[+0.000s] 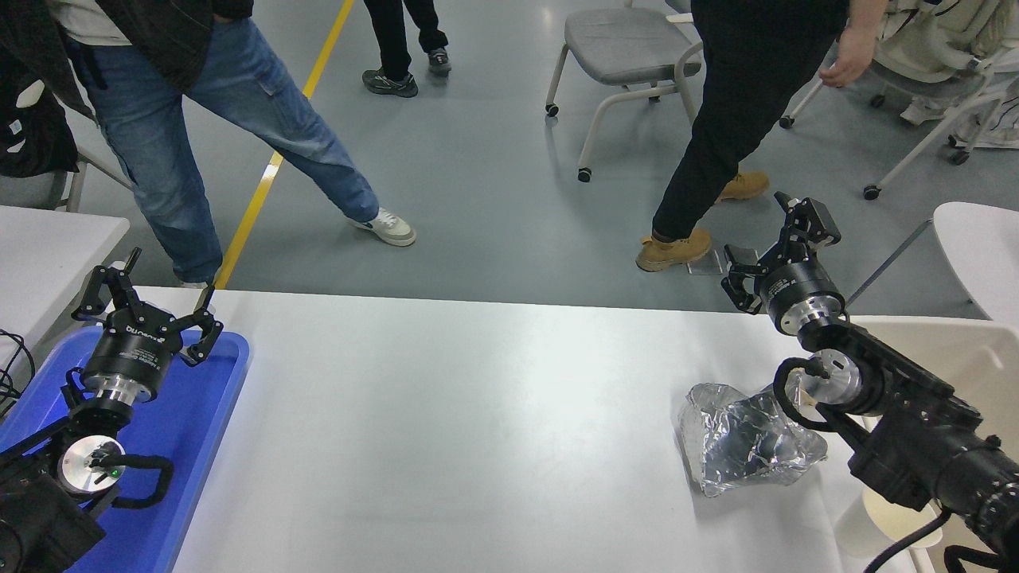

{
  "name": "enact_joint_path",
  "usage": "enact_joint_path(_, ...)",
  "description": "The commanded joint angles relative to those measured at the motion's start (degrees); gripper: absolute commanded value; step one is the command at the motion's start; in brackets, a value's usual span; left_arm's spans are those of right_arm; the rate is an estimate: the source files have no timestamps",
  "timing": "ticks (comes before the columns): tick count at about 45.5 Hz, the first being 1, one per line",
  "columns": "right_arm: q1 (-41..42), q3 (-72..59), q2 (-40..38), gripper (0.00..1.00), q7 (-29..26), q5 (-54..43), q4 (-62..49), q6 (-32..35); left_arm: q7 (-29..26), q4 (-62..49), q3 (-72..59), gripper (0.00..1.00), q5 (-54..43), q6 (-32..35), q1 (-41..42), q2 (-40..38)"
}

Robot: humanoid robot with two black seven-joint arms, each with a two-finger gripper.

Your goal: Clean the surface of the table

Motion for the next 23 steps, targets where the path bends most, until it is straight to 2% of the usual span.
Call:
enact_joint_path(1, 0.12, 0.13, 0.37, 1.00, 0.01, 0.09, 0.02, -0.09, -0.01, -0.04, 0.00, 1.00, 0.00, -0.09, -0.01, -0.07)
enact_joint_path(23, 1.34, -1.45, 0.38, 1.00, 0.01, -0.97, 0.02, -0.53, -0.01, 0.05, 0.08, 1.00, 0.00, 0.00, -0.01, -0.07)
